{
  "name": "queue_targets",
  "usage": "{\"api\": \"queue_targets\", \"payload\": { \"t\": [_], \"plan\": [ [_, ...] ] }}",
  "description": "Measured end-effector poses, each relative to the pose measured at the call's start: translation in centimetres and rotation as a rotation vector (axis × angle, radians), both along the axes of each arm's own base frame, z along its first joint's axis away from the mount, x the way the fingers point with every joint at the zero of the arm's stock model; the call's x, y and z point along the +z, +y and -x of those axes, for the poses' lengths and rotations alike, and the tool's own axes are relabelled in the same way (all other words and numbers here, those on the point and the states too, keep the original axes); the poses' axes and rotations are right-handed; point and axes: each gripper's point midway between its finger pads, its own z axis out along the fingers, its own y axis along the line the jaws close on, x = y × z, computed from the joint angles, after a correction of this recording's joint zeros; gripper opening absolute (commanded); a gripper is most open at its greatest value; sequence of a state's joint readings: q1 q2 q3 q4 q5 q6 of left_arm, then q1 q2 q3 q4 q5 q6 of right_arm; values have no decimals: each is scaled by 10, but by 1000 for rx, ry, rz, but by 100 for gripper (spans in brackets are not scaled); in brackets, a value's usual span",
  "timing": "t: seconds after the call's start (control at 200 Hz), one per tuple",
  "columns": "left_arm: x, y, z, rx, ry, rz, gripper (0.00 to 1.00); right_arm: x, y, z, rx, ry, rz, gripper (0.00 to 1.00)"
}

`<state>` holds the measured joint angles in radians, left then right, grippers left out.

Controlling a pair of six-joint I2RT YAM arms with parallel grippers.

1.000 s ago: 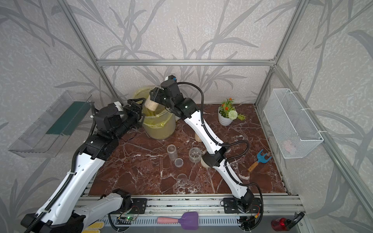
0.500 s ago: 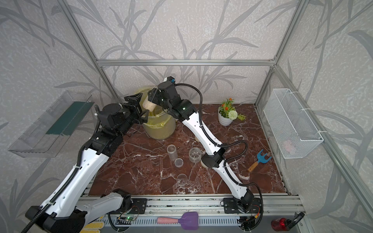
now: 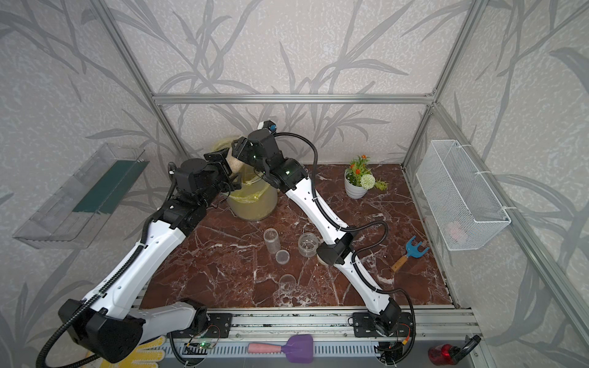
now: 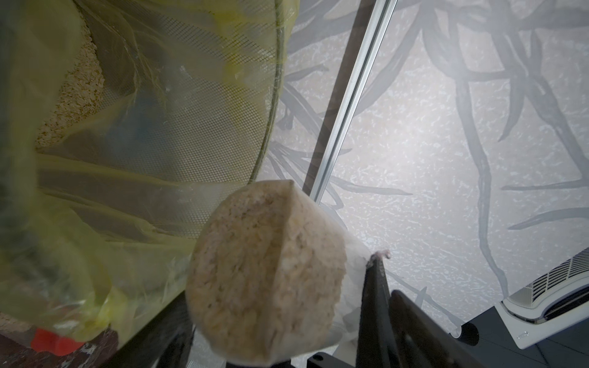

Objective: Empty expired oatmeal from jars
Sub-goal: Pour the expired oatmeal into the trash bin.

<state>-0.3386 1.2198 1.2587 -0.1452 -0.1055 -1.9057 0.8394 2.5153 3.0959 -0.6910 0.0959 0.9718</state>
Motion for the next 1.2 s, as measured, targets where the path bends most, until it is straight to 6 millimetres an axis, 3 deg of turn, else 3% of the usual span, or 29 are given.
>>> {"api": "queue_targets", "payload": {
  "t": [0.19, 0.545, 0.795, 0.935, 1.2],
  "plan": [
    [0, 8, -5, 57, -4, 18, 89, 3, 6, 1, 7, -9, -25, 17],
    [-10, 8, -43, 115, -31, 110, 85, -1, 9, -3, 3, 0, -44, 16],
    [-11, 12, -49, 138, -68, 136, 85, -2, 11, -4, 6, 1, -52, 15],
    [-8, 15, -53, 150, -89, 157, 64, 2, 11, -6, -1, 5, -87, 15],
    [3, 16, -57, 152, -138, 185, 38, 10, 10, -8, -8, 11, -142, 16]
  ]
}}
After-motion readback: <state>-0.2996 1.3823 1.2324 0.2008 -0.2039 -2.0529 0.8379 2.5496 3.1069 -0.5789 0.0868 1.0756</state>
